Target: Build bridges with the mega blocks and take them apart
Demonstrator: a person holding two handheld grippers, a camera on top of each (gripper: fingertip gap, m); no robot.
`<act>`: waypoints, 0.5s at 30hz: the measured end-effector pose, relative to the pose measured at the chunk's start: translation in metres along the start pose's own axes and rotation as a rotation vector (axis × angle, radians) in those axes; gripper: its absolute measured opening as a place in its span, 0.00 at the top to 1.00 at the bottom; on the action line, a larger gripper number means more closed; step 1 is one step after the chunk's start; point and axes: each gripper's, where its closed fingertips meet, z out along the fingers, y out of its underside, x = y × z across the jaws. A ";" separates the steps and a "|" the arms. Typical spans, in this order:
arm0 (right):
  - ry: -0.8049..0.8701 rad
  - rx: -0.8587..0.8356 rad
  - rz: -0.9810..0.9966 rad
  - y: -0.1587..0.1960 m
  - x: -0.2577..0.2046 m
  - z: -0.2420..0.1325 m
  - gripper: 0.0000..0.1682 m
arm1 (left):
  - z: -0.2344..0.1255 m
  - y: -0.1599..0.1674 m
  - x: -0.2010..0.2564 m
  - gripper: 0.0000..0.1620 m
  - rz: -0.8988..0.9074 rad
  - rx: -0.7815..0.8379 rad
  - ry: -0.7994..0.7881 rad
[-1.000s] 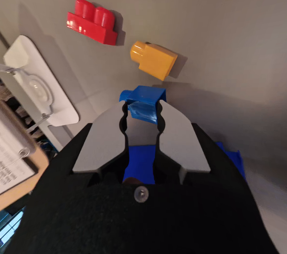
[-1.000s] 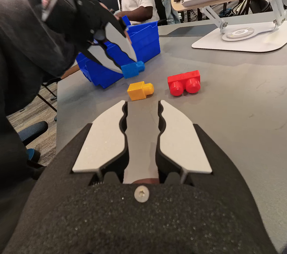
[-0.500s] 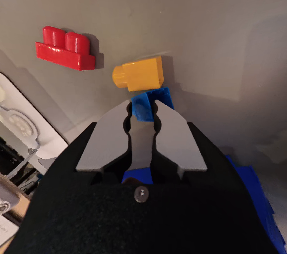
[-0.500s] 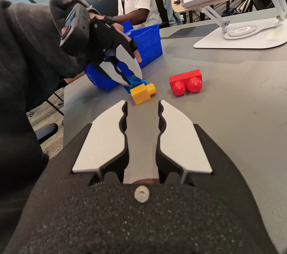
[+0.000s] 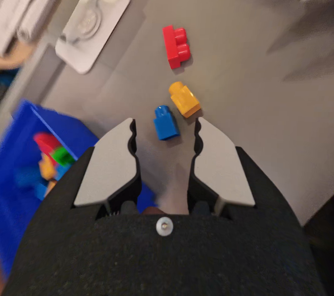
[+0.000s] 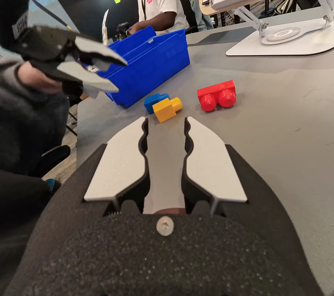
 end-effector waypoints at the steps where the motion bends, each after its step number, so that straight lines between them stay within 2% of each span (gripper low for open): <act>1: -0.002 0.000 0.001 0.000 0.000 0.000 0.77 | 0.004 0.010 0.009 0.62 -0.104 -0.014 -0.034; 3: -0.009 -0.002 0.005 0.000 -0.001 0.000 0.77 | 0.016 0.033 0.013 0.51 -0.220 -0.058 -0.154; 5: -0.016 -0.003 0.008 0.001 -0.002 0.000 0.77 | 0.028 0.047 0.011 0.48 -0.313 -0.076 -0.221; 9: -0.025 -0.005 0.011 0.001 -0.003 0.001 0.77 | 0.048 0.051 0.020 0.39 -0.457 -0.122 -0.098; 11: -0.026 -0.006 0.012 0.001 -0.003 0.001 0.77 | 0.056 0.049 0.022 0.39 -0.524 -0.137 -0.048; 15: -0.027 -0.004 0.011 0.000 -0.003 0.001 0.77 | 0.073 0.047 0.024 0.39 -0.536 -0.164 -0.016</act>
